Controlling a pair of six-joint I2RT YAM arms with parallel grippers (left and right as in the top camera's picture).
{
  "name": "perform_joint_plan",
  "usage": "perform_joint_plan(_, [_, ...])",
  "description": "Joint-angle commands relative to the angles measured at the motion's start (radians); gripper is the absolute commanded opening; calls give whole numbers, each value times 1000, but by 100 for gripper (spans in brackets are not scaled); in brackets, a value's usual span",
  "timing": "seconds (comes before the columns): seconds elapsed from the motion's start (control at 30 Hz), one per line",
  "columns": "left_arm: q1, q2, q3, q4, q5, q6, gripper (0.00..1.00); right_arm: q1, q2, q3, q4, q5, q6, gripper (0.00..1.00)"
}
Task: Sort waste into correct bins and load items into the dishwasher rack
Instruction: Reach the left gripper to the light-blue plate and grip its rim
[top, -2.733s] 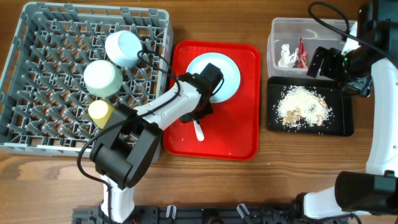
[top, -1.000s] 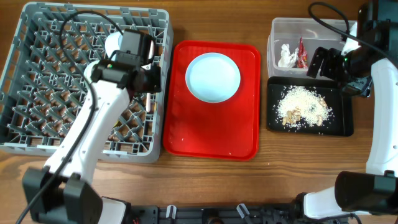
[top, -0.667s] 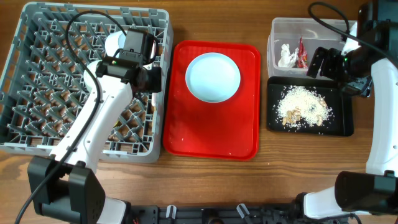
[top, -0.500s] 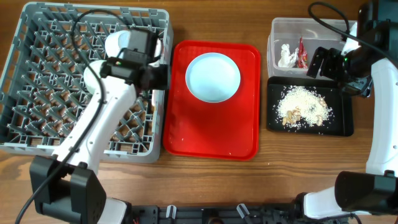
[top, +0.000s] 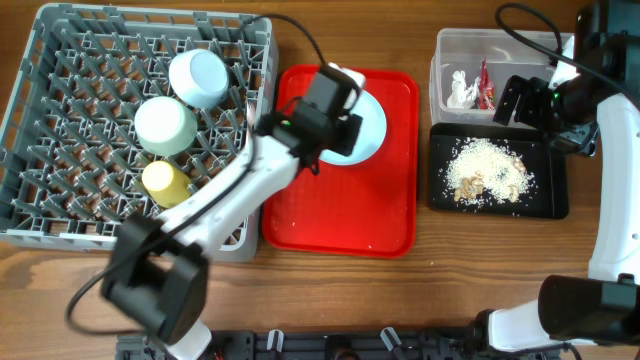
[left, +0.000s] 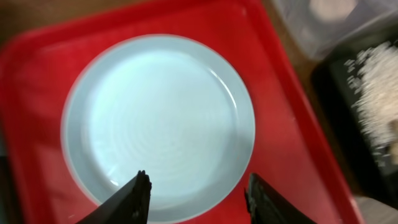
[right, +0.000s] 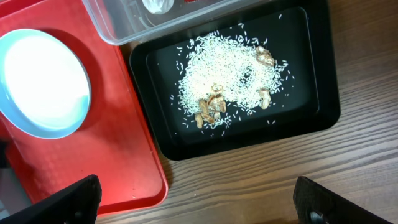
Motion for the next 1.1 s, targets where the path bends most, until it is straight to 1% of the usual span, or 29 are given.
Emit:
perform_joint_plan(0.0, [-39, 106, -3, 24, -34, 65, 53, 3, -15, 5, 1, 3, -13, 100])
perform_joint_plan(0.07, [-55, 146, -3, 29, -34, 107, 54, 3, -15, 5, 2, 3, -13, 100])
perform_joint_plan(0.1, [-63, 167, -3, 31, -34, 127, 57, 3, -15, 5, 2, 3, -13, 100])
perform_joint_plan(0.13, [-68, 186, -3, 31, -34, 130, 59, 3, -15, 5, 2, 3, -13, 100])
perform_joint_plan(0.3, [-73, 236, -3, 10, -34, 129, 60, 3, -15, 5, 3, 3, -13, 100])
perform_joint_plan(0.43, [-73, 245, -3, -53, -34, 128, 56, 3, -15, 5, 3, 3, -14, 100])
perform_joint_plan(0.53, [-76, 245, -3, -121, -33, 128, 43, 3, -15, 5, 5, 3, -14, 99])
perform_joint_plan(0.6, [-85, 245, -3, -172, -30, 125, 38, 3, -15, 5, 8, 3, -14, 100])
perform_joint_plan(0.63, [-90, 245, -3, -185, -30, 125, 33, 3, -15, 5, 8, 3, -14, 100])
perform_joint_plan(0.73, [-108, 245, -3, -192, -30, 125, 26, 3, -15, 5, 10, 3, -14, 100])
perform_joint_plan(0.8, [-124, 245, -3, -184, -30, 125, 25, 3, -15, 5, 10, 3, -14, 100])
perform_joint_plan(0.93, [-152, 245, -3, -165, -32, 125, 29, 3, -15, 5, 10, 3, -25, 100])
perform_joint_plan(1.07, [-160, 245, -3, -163, -69, 125, 29, 3, -15, 5, 10, 3, -26, 100])
